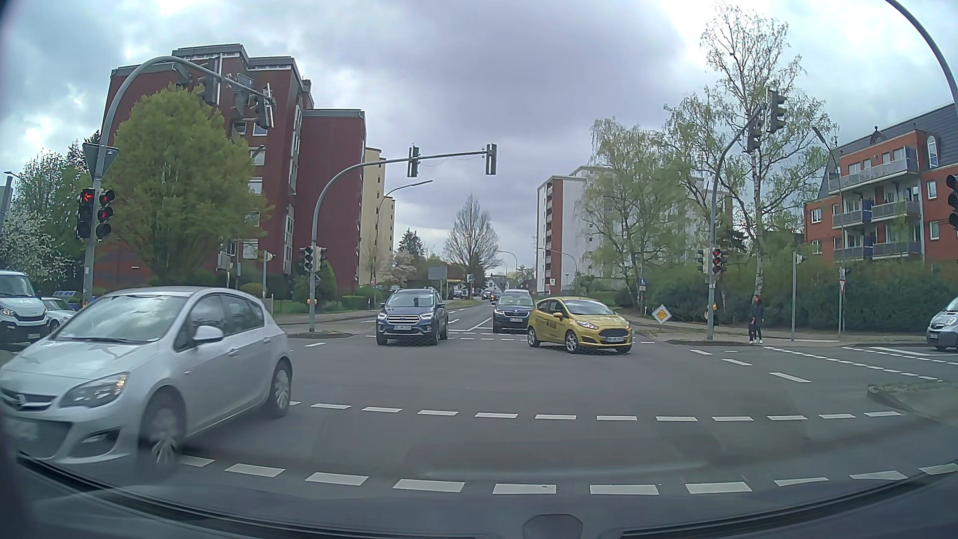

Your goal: Follow the waypoints while adhering to traffic rules and regulations

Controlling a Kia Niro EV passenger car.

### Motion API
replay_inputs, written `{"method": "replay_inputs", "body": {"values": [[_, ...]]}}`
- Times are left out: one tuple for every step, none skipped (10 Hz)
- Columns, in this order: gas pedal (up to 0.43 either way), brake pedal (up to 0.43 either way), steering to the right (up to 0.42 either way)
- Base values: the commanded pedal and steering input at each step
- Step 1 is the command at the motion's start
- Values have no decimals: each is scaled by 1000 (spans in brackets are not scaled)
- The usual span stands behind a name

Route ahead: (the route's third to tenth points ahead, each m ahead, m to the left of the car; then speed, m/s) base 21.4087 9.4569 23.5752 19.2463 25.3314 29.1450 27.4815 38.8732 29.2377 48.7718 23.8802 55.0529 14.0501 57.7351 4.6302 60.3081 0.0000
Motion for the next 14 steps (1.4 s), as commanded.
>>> {"method": "replay_inputs", "body": {"values": [[0, 287, -10], [0, 280, -10], [0, 287, -10], [0, 280, -10], [0, 280, -10], [0, 280, -10], [0, 287, -10], [0, 280, -10], [0, 287, -10], [0, 287, -10], [0, 280, -10], [0, 280, -10], [0, 287, -10], [0, 287, -10]]}}
